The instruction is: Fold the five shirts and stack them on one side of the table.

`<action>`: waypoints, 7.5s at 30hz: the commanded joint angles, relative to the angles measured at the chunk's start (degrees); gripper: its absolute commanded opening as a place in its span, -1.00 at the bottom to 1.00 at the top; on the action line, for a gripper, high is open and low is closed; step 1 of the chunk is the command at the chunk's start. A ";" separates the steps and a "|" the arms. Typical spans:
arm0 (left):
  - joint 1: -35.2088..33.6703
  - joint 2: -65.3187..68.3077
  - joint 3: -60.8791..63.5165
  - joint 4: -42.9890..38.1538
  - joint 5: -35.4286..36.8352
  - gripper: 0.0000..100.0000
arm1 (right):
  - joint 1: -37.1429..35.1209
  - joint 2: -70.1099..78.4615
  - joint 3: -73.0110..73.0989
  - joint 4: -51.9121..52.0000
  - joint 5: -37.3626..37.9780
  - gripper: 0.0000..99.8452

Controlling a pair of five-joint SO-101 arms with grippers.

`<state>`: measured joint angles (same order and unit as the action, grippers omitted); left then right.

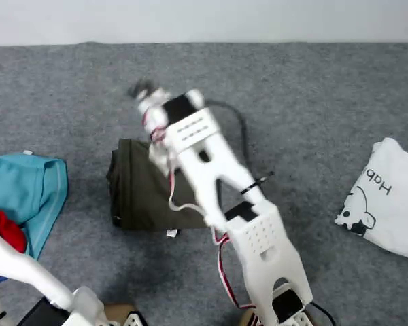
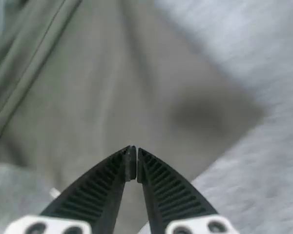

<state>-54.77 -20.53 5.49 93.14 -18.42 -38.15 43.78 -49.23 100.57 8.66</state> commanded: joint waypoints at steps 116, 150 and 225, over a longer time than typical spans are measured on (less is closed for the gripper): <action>4.92 -8.70 1.63 4.75 0.53 -0.99 | 16.13 -0.57 3.25 -30.20 49.93 -0.98; 5.01 -8.62 2.51 1.58 -0.97 -0.99 | 9.89 0.40 -14.77 2.51 7.03 -0.98; 8.70 -8.18 5.58 -2.20 -2.73 -0.99 | 9.19 -7.43 -8.70 2.33 -28.40 -0.87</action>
<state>-47.12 -27.56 11.30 92.00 -20.53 -30.07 40.18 -57.85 100.48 -17.27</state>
